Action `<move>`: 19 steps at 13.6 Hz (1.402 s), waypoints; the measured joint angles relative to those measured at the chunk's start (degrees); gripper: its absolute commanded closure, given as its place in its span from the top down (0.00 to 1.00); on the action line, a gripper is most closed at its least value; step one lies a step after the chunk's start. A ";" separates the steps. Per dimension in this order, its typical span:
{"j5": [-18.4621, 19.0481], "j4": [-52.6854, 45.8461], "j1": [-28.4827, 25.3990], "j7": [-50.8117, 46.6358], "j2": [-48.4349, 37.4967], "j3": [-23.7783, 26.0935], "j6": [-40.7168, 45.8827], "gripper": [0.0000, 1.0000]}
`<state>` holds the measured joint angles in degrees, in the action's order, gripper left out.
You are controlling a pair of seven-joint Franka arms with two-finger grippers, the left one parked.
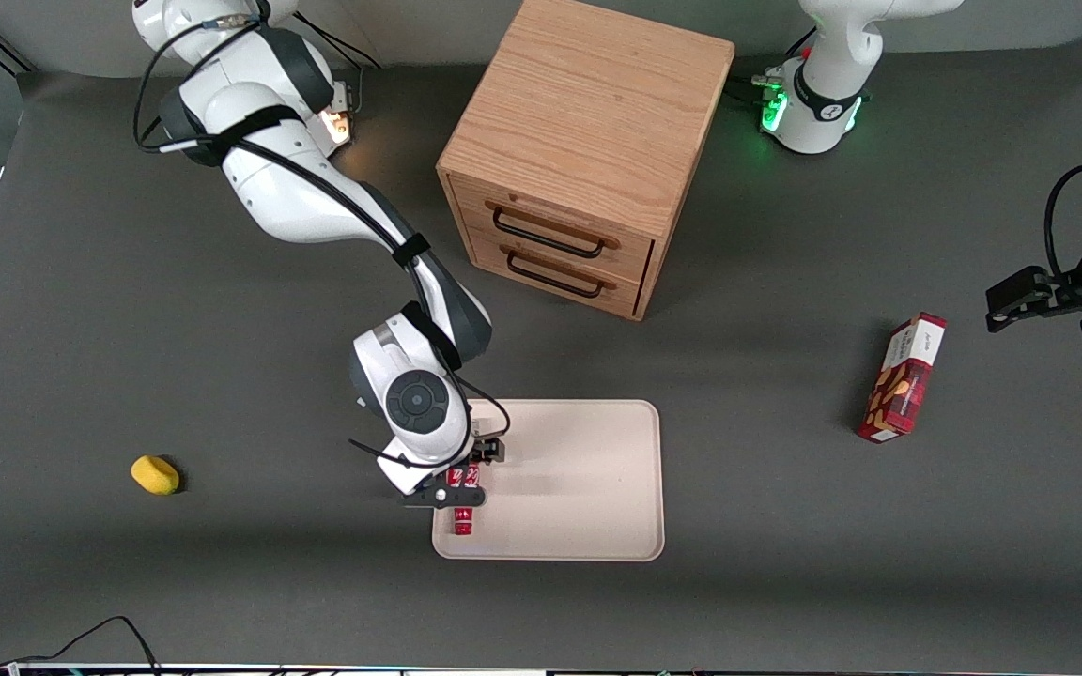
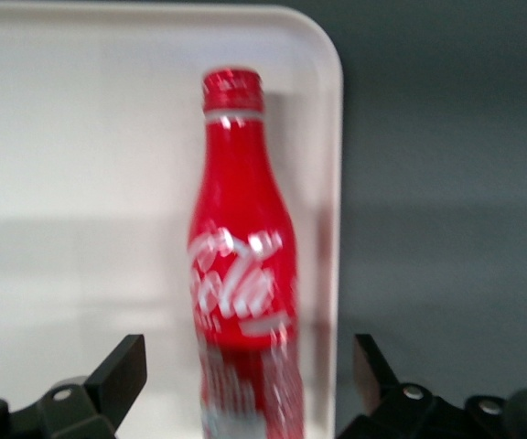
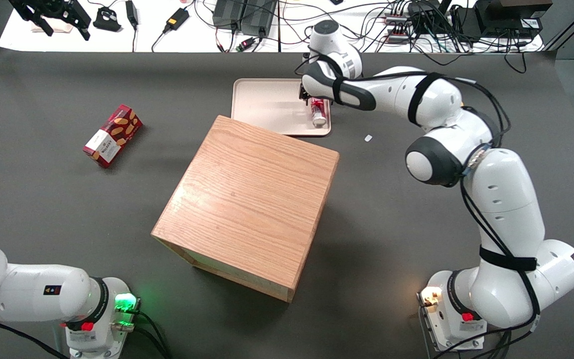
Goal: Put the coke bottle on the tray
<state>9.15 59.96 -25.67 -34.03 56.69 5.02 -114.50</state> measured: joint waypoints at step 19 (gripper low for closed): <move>-7.98 54.30 10.45 29.59 -76.76 -15.05 23.47 1.00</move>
<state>1.17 114.26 -15.22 -4.44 -20.07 -10.03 -91.03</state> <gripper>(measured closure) 0.000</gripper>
